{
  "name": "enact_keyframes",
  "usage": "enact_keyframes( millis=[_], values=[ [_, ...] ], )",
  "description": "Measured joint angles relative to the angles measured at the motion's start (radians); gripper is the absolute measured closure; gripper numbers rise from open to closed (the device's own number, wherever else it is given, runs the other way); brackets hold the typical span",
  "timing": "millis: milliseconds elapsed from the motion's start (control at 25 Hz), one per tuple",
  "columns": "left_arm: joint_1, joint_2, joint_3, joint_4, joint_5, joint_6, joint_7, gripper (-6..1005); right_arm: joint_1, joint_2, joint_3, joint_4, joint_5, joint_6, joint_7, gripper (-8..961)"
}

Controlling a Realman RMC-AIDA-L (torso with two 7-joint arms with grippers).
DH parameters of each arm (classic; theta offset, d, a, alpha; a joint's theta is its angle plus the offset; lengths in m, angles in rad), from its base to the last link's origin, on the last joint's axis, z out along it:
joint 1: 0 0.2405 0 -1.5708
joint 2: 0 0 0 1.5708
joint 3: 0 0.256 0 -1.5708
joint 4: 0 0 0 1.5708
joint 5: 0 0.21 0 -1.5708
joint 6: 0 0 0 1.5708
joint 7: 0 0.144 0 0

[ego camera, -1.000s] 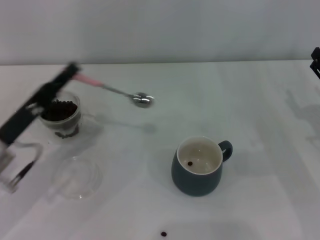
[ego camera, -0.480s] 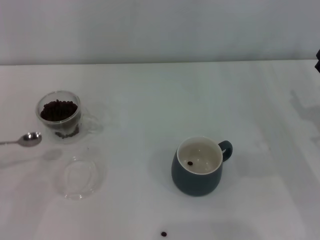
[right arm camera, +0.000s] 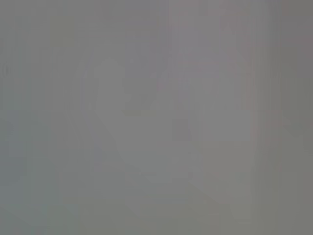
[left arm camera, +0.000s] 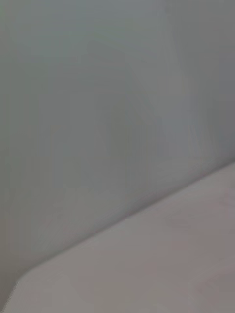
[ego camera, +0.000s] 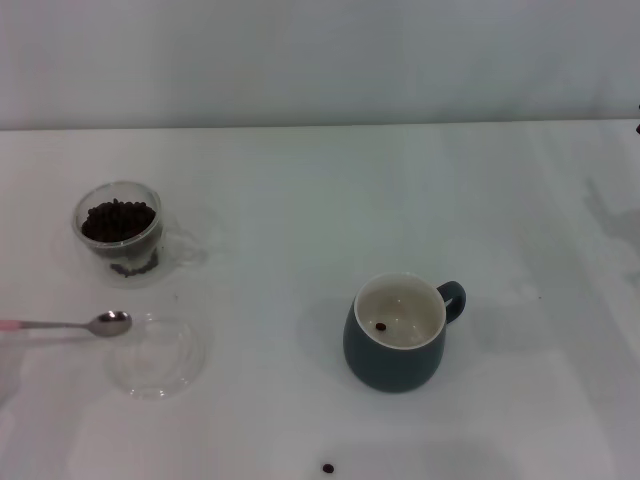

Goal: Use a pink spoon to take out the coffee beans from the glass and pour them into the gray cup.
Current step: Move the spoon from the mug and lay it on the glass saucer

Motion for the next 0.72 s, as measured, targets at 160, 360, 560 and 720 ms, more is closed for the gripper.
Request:
enact_keyframes(
  millis=[160, 360, 560, 720],
  values=[
    [-0.014, 0.002, 0.000, -0.005, 0.035, -0.037, -0.001, 807, 0.000, 0.000, 0.000, -0.005, 0.001, 0.000, 0.000, 77],
    [-0.039, 0.005, 0.001, -0.006, 0.075, -0.052, -0.001, 788, 0.006, 0.000, 0.002, -0.010, 0.001, 0.004, 0.001, 77],
    [-0.076, 0.012, 0.001, -0.008, 0.131, -0.100, -0.007, 770, 0.007, 0.001, 0.002, -0.009, 0.002, 0.001, 0.003, 77],
    [-0.080, 0.014, 0.001, -0.009, 0.135, -0.128, -0.013, 755, 0.005, 0.002, 0.002, -0.006, 0.002, -0.001, 0.007, 77]
  ],
)
